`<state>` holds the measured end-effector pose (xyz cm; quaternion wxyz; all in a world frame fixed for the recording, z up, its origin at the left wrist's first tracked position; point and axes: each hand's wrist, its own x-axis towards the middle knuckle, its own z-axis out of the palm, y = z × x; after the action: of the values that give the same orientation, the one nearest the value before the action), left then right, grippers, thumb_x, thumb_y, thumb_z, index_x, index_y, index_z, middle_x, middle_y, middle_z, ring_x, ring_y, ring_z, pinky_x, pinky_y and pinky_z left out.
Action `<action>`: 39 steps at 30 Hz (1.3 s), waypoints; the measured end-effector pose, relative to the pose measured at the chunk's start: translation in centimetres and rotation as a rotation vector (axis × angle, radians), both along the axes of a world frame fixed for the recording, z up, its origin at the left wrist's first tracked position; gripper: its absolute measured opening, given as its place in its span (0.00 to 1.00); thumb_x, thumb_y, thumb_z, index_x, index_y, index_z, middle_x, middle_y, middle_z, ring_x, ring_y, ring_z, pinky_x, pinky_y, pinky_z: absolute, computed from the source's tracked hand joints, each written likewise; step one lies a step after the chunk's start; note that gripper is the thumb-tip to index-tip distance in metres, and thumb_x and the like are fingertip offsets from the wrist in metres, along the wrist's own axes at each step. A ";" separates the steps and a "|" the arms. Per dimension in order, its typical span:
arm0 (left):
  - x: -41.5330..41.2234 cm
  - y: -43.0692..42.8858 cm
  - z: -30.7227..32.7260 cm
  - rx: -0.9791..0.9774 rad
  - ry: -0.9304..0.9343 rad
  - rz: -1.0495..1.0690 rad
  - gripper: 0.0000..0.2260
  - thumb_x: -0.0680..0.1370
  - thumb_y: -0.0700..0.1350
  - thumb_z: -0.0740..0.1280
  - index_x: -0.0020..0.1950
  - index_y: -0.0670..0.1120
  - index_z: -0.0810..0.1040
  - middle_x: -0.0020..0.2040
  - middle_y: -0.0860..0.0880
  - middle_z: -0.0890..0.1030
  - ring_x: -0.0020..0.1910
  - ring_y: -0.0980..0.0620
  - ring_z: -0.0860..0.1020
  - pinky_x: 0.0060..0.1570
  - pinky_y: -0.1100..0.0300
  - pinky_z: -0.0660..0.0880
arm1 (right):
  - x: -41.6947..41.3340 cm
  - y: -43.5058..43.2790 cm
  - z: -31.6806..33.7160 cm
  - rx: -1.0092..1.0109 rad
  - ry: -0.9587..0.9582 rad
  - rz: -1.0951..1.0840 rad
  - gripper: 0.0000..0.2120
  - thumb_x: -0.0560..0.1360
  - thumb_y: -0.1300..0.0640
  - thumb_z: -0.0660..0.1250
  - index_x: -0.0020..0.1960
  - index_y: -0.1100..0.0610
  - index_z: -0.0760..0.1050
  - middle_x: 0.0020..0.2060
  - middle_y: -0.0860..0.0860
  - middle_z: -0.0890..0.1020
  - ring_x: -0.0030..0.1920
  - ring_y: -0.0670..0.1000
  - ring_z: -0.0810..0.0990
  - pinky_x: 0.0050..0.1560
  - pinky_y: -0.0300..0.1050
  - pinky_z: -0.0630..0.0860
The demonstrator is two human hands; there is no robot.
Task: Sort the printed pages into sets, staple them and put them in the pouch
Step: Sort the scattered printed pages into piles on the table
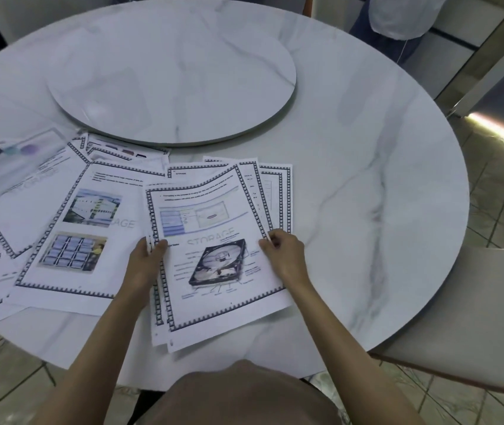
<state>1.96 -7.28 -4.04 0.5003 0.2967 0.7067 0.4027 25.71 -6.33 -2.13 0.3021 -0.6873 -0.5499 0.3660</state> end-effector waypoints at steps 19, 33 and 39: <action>-8.0 0.9 3.8 0.131 0.171 -0.023 0.22 0.80 0.47 0.60 0.73 0.44 0.62 0.69 0.46 0.70 0.67 0.45 0.70 0.68 0.45 0.66 | -1.3 2.8 -0.6 -0.031 -0.549 -0.011 0.20 0.76 0.55 0.64 0.63 0.66 0.68 0.59 0.61 0.70 0.61 0.59 0.68 0.60 0.47 0.66; -14.2 2.0 4.1 0.154 0.237 0.021 0.13 0.80 0.42 0.60 0.64 0.40 0.70 0.62 0.40 0.75 0.60 0.41 0.74 0.56 0.51 0.71 | -2.9 4.0 -0.7 -0.077 -0.380 -0.288 0.11 0.76 0.63 0.61 0.57 0.66 0.75 0.56 0.62 0.76 0.57 0.61 0.75 0.57 0.49 0.70; -15.4 2.7 4.3 0.159 0.234 -0.004 0.14 0.80 0.42 0.60 0.64 0.39 0.70 0.62 0.39 0.75 0.59 0.40 0.75 0.53 0.52 0.70 | -1.3 4.3 0.7 0.002 -0.142 -0.453 0.12 0.77 0.62 0.62 0.57 0.66 0.76 0.53 0.62 0.81 0.49 0.55 0.77 0.49 0.37 0.67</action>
<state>-13.47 -4.61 0.24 0.3904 0.3815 0.7256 0.4191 24.46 -2.04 -1.46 0.3376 -0.8170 -0.4019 0.2389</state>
